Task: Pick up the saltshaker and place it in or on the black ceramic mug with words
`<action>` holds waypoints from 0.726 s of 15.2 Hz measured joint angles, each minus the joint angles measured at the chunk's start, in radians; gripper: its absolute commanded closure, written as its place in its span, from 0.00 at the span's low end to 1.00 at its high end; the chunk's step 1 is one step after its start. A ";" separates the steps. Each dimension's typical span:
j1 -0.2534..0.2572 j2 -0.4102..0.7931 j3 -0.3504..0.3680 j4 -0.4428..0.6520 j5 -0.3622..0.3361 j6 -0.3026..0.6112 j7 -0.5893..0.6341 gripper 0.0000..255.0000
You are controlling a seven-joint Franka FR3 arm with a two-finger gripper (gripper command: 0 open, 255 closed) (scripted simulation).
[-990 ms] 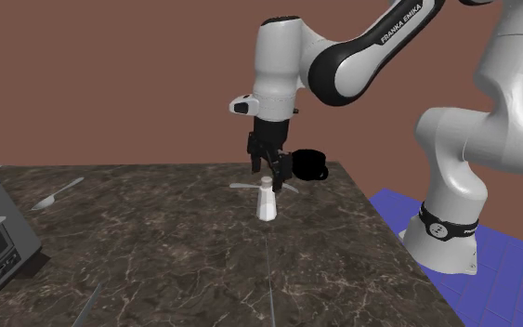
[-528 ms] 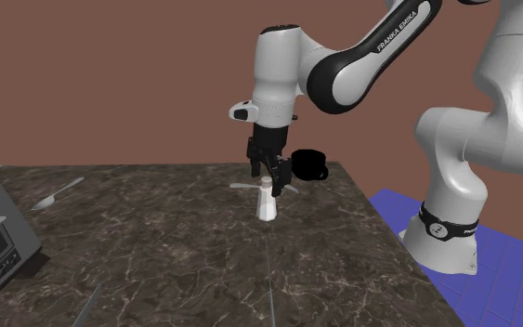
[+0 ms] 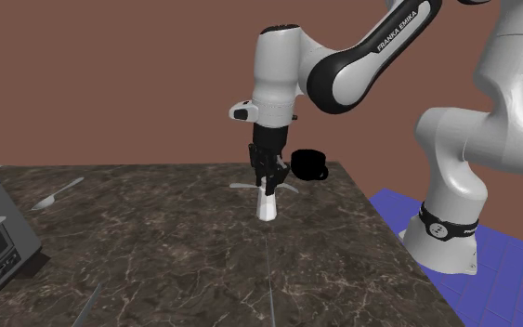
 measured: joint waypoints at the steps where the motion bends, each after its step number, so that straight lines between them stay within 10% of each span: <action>1: 0.000 0.000 0.000 0.000 0.000 0.000 0.000 1.00; 11: -0.003 -0.042 0.015 0.035 -0.007 -0.076 0.005 1.00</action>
